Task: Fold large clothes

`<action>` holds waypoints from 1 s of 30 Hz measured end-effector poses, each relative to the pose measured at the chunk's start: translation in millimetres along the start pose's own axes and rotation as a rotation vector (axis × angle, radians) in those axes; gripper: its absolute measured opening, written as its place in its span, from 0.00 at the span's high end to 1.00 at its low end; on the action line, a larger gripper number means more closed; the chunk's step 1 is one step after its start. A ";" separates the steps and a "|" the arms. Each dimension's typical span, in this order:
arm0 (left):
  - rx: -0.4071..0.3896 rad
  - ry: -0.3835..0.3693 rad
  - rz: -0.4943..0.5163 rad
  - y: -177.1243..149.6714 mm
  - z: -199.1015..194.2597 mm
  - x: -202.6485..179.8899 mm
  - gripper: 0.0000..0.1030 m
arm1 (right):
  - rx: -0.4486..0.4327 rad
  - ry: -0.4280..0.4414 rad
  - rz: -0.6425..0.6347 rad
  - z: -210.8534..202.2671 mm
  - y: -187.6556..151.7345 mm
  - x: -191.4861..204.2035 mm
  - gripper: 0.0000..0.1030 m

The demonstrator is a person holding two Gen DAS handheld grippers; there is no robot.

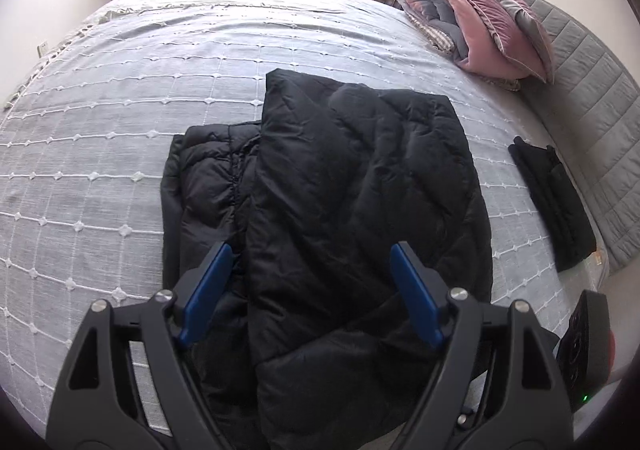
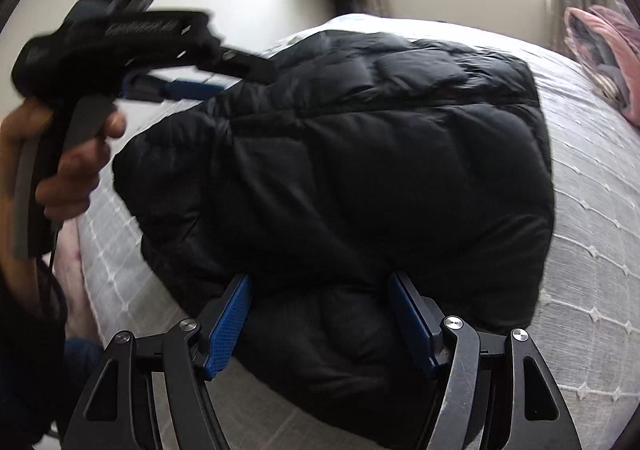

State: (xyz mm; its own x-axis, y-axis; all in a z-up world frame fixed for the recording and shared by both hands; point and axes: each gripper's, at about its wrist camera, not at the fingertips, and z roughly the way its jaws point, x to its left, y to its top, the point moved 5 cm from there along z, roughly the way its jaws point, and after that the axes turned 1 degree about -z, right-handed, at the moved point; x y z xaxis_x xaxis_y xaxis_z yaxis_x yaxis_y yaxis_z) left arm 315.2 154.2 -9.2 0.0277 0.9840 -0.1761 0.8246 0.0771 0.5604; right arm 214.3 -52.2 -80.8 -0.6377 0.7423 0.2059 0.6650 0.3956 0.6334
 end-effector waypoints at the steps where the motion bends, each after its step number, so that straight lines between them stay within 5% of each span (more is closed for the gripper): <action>1: -0.010 0.015 0.000 0.5 -3.2 2.0 0.21 | 0.011 -0.002 -0.034 2.6 -0.9 5.4 0.31; 7: -0.011 0.061 -0.014 -1.6 8.0 5.6 0.23 | 0.061 -0.009 -0.130 7.4 -15.6 24.3 0.31; 12: -0.007 0.057 -0.039 -13.4 28.1 7.1 0.81 | 0.087 -0.009 -0.153 16.8 -17.6 28.1 0.31; 15: -0.042 0.055 -0.058 -20.8 19.2 11.3 0.90 | 0.083 0.042 -0.126 9.3 -13.0 23.1 0.31; 24: -0.096 0.023 -0.119 -49.0 -2.4 38.6 0.90 | -0.219 0.149 0.102 -64.4 28.7 -31.1 0.32; 30: -0.040 0.031 -0.151 -61.8 20.6 54.9 0.87 | -0.032 0.009 0.100 -4.3 22.0 -46.8 0.32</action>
State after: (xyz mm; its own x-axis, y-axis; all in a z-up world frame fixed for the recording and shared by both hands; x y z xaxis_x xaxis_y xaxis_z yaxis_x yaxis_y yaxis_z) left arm 277.4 200.1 -70.1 -0.1128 0.9651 -0.2365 0.7947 0.2305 0.5616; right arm 257.0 -80.6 -73.3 -0.5721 0.7722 0.2763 0.7132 0.3020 0.6326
